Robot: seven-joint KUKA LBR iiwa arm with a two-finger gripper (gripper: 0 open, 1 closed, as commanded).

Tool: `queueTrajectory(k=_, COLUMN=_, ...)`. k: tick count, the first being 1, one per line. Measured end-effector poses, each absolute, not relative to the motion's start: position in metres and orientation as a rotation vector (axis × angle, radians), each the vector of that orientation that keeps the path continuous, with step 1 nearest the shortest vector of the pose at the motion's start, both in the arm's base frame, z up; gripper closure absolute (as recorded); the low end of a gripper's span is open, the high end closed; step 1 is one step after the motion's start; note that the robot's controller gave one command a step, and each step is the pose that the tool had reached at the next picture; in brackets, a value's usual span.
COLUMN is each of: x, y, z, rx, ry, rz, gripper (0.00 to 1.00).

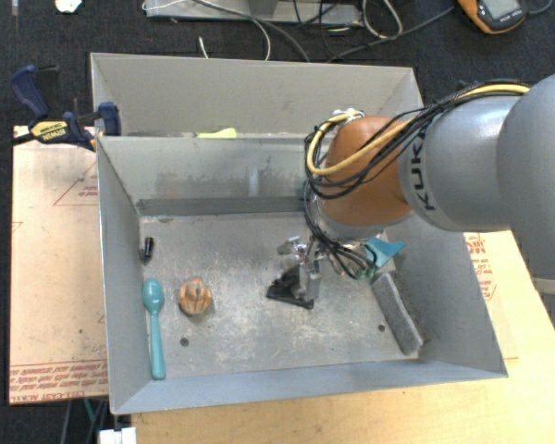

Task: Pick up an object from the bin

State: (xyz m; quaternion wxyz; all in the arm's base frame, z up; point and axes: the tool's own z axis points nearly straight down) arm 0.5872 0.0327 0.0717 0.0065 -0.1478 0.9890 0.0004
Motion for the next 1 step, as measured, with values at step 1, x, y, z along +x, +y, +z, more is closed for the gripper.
queueTrajectory(k=1, x=0.5872, y=0.0327, z=0.0717, rx=-0.462, ry=3.094, rz=0.002, gripper=1.00)
